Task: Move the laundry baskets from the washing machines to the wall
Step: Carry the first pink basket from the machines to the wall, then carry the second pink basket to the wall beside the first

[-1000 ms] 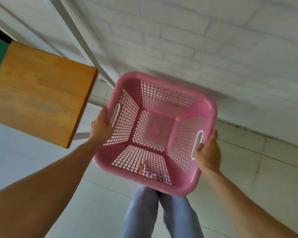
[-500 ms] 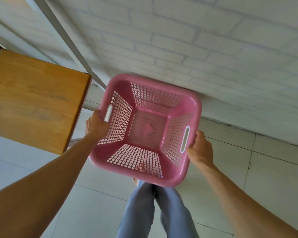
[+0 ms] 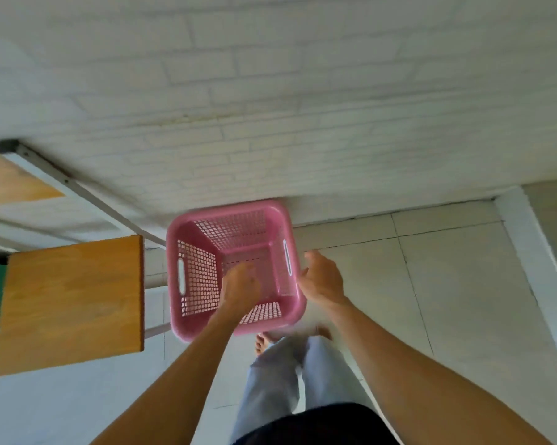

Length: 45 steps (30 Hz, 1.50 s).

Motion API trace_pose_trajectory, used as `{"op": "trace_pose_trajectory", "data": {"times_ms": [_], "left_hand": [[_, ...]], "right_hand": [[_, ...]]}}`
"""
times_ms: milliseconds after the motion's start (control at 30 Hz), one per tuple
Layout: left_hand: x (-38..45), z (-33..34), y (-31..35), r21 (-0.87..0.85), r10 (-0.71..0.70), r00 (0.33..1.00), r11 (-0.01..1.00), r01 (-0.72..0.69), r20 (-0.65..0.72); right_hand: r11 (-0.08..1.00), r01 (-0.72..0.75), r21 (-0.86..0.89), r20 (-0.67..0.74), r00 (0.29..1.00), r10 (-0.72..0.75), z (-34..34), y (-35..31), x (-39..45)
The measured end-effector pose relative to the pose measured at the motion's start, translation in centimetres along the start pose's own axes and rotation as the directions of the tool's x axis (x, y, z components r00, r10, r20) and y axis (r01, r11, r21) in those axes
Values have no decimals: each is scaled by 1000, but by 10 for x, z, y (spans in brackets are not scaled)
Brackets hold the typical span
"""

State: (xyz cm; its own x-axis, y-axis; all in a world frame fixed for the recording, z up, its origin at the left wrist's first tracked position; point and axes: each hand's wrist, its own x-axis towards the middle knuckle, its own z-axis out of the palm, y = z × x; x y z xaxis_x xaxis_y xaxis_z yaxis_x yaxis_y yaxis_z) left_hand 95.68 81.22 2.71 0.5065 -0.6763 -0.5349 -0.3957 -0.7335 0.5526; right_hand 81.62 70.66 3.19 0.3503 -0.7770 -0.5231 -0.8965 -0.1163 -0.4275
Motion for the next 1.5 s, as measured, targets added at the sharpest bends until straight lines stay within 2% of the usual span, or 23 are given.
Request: {"op": "trace_pose_trajectory", "data": {"times_ms": [133,267,367,500,600,833,967,1133,1367,1500], "left_hand": [[-16,3,60,107,179,983,977,-183,49],[-25,27,114,187,252,962,945,-268,104],[-36,58,162,200,326,933,915,-351,149],[-62,128,238,255,420,881,847,-467,220],[-94,191,295,264,472,818,786,-559,327],[-171,324,419,216,632,573,552,-806,522],[-204,388,477,191,636,454,439,-878,624],[-241,463,536,157,600,336,330,-931,726],[-272,564,610,125,566,250,250,-960,786],[-274,628,662,126,538,238,238,-963,809]], "right_hand": [[997,-56,53,-63,996,59,-48,23,-28],[962,-165,219,-107,975,192,-89,71,-51],[915,-202,349,-149,952,267,-116,123,-75],[861,-259,437,-182,912,367,-151,212,-110],[801,-307,514,-223,854,470,-180,283,-136],[651,-377,659,-286,674,681,-233,437,-200],[580,-388,716,-317,560,766,-254,504,-238],[561,-392,729,-390,436,811,-280,573,-276],[531,-371,762,-435,315,844,-322,682,-304],[508,-378,774,-429,276,860,-351,749,-309]]}}
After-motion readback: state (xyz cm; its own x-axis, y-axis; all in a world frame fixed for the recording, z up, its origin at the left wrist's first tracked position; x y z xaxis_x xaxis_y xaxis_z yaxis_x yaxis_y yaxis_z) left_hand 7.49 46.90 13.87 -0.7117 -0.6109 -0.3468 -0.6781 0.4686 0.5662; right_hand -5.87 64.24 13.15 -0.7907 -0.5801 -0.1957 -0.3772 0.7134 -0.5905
